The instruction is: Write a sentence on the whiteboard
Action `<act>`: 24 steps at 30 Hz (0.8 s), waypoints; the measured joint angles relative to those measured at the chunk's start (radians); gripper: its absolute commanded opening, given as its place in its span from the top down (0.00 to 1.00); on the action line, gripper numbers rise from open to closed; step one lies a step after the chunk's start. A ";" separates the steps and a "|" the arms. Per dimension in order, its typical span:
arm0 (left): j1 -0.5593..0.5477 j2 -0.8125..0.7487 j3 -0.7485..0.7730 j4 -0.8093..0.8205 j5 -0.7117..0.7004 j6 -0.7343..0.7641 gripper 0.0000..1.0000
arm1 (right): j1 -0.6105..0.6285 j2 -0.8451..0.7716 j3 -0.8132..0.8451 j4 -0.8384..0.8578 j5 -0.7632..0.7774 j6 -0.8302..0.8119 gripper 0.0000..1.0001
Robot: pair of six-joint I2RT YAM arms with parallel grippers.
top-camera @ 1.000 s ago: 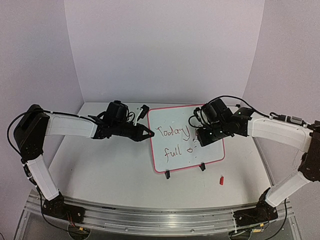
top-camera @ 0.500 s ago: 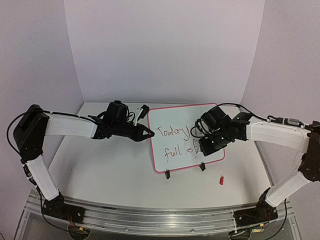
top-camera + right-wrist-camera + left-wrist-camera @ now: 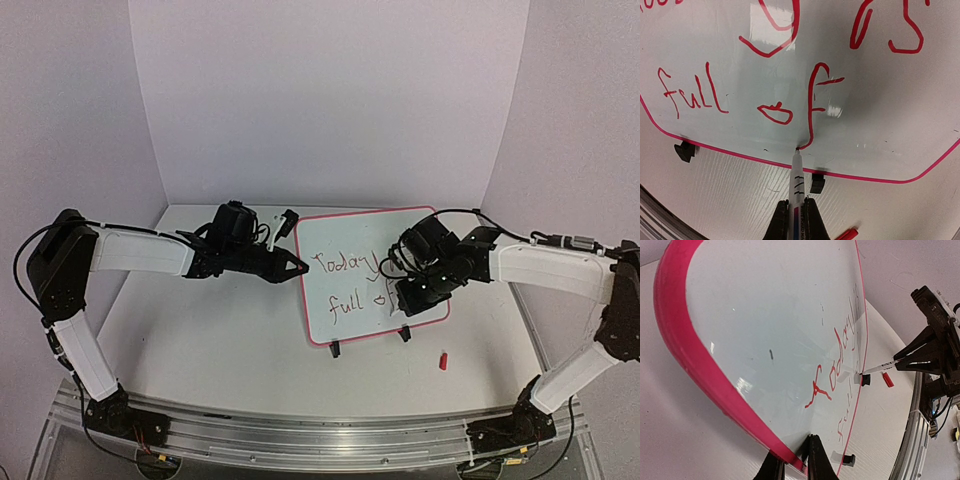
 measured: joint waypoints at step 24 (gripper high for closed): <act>-0.001 0.000 0.000 0.000 -0.005 0.003 1.00 | -0.016 -0.100 -0.001 0.011 0.089 -0.004 1.00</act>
